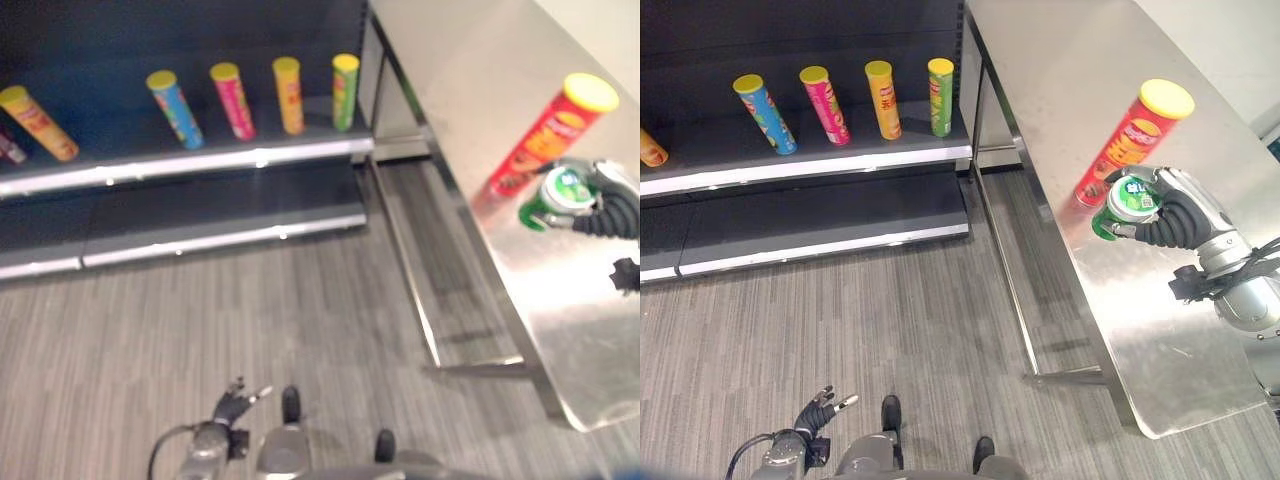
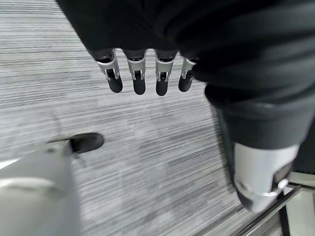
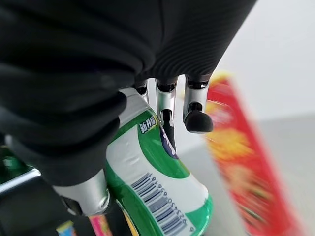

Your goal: Put the goods on the table back onto the shelves and tidy them up.

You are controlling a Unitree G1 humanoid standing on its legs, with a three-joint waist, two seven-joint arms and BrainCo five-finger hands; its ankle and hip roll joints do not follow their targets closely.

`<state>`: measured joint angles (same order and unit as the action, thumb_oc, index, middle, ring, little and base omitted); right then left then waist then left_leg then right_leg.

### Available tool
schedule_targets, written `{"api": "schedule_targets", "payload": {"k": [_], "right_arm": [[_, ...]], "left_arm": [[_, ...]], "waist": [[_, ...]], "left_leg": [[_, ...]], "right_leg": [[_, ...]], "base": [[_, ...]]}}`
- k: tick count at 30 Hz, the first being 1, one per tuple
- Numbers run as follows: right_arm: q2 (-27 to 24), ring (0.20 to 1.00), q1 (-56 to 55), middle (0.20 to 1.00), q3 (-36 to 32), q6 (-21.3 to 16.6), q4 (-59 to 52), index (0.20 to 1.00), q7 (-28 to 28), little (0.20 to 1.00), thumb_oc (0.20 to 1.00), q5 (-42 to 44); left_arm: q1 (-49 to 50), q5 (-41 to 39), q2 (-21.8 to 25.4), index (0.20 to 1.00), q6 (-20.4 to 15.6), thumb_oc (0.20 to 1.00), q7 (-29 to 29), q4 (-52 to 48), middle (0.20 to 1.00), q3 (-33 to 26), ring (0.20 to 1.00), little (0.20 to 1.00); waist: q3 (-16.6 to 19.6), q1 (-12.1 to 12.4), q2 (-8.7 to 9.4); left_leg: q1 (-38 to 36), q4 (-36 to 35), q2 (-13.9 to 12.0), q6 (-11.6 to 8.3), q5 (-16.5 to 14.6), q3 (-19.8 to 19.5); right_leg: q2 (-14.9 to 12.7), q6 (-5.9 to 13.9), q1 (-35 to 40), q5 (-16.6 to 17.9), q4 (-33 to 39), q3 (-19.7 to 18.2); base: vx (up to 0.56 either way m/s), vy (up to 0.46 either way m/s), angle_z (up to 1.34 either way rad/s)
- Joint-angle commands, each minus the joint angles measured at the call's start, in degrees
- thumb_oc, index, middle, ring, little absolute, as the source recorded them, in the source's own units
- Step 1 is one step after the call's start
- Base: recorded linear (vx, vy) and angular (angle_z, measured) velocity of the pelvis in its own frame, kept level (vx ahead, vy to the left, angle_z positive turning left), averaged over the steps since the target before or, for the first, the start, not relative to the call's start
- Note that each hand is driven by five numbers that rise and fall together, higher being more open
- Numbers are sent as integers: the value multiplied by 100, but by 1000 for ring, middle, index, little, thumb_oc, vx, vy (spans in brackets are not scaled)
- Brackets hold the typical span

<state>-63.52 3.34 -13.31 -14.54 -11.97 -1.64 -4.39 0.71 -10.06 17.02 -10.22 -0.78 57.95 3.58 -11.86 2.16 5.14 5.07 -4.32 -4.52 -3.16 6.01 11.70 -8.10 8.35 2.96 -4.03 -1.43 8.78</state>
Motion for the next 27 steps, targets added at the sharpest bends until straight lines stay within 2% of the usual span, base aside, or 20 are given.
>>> {"api": "schedule_targets", "payload": {"k": [1, 2, 3, 4, 5, 6, 10, 12, 15, 16, 17, 21, 23, 27], "right_arm": [[-291, 200, 64, 200, -347, -263, -251, 200, 76, 200, 200, 550], [-255, 200, 66, 200, -374, -283, -279, 200, 19, 200, 200, 701], [-241, 200, 155, 200, -323, -269, -237, 200, -32, 200, 200, 858], [-222, 200, 221, 200, -271, -264, -238, 200, -82, 200, 200, 891], [-222, 200, 234, 200, -259, -263, -235, 200, -83, 200, 200, 892], [-246, 200, 375, 200, -153, -263, -215, 200, -51, 200, 200, 848], [-355, 200, 761, 200, 232, -227, -325, 200, -131, 200, 200, 821], [-546, 200, 1280, 200, 695, -197, -204, 200, -130, 200, 200, 794], [-773, 200, 1619, 200, 1005, -175, -78, 200, -102, 200, 200, 799], [-989, 200, 1755, 200, 1147, -130, 25, 200, -69, 200, 200, 804], [-1089, 200, 1921, 200, 1302, -91, 97, 200, -41, 200, 200, 804], [-1209, 200, 2579, 200, 1919, -63, 421, 200, 60, 200, 200, 752], [-1239, 200, 2676, 200, 2029, -25, 498, 200, 44, 200, 200, 675], [-1191, 200, 2805, 200, 2205, 68, 706, 200, 83, 200, 200, 548]], "left_arm": [[183, 91, 221, 1000, -171, 1000, -66, 73, 1000, -240, 1000, 1000], [210, 101, 248, 1000, -178, 1000, -45, 96, 1000, -263, 1000, 1000], [199, 136, 287, 1000, -172, 1000, -14, 116, 1000, -248, 1000, 1000], [188, 160, 299, 1000, -168, 1000, 10, 121, 1000, -239, 1000, 1000], [190, 161, 299, 1000, -168, 1000, 10, 121, 1000, -244, 1000, 1000], [85, 203, 322, 1000, -148, 1000, 27, 153, 1000, -166, 1000, 1000], [41, 115, 276, 1000, -176, 1000, 35, 42, 1000, -90, 1000, 1000], [40, 27, 194, 1000, -191, 1000, 44, -58, 1000, 26, 1000, 1000], [2, 20, 170, 1000, -173, 1000, 58, -103, 1000, 149, 1000, 1000], [-40, -25, 194, 1000, -136, 1000, 80, -136, 1000, 248, 1000, 1000], [-51, -34, 207, 1000, -118, 1000, 98, -118, 1000, 272, 1000, 1000], [-104, 19, 296, 1000, -113, 1000, 9, 87, 1000, 276, 1000, 1000], [-78, 60, 309, 1000, -100, 1000, -21, 154, 1000, 283, 1000, 1000], [-55, 188, 318, 1000, -82, 1000, -17, 232, 1000, 337, 1000, 1000]], "waist": [[475, 91, -40], [483, 107, -21], [511, 123, 16], [524, 142, 24], [514, 143, 24], [507, 197, 59], [433, 279, 73], [419, 352, 47], [312, 294, 22], [208, 299, 42], [209, 311, 54], [299, 409, 125], [428, 415, 84], [554, 403, -12]], "left_leg": [[-227, 117, -253, -384, -631, 265], [-271, 97, -226, -355, -636, 274], [-319, 42, -178, -296, -612, 256], [-345, 32, -164, -274, -615, 240], [-361, 30, -165, -276, -621, 246], [-332, 36, -70, -213, -627, 154], [-325, 113, 35, -247, -622, -43], [-337, 202, 79, -237, -690, -211], [-134, 674, 94, -266, -809, -304], [71, 997, -97, -405, -786, -104], [138, 1076, -206, -458, -789, -97], [221, 988, -516, -638, -679, -612], [104, 725, -592, -667, -638, -810], [-82, 449, -538, -642, -608, -712]], "right_leg": [[-95, 665, -841, 204, -213, -507], [-21, 657, -844, 164, -253, -602], [277, 529, -751, -9, -319, -849], [460, 485, -689, -143, -354, -957], [462, 484, -682, -153, -366, -963], [824, 321, -549, -321, -352, -1166], [1001, 198, -291, -380, -176, -1181], [1071, 152, -199, -415, -72, -1044], [1022, 89, -181, -456, -111, -847], [895, 89, -174, -467, -176, -602], [843, 111, -178, -451, -206, -474], [633, 202, -264, -520, -311, -323], [590, 236, -259, -546, -269, -330], [431, 309, -239, -471, -163, -350]], "base": [[-24, 87, -21], [-63, 146, -25], [-52, 100, -23], [-42, 68, -19], [-25, 20, -10], [0, 0, 0], [24, -47, 35], [45, -62, 71], [-45, 0, 85], [-132, 77, 105], [-116, 88, 99], [-2, 99, 51], [79, 188, 5], [43, 226, 23]]}}
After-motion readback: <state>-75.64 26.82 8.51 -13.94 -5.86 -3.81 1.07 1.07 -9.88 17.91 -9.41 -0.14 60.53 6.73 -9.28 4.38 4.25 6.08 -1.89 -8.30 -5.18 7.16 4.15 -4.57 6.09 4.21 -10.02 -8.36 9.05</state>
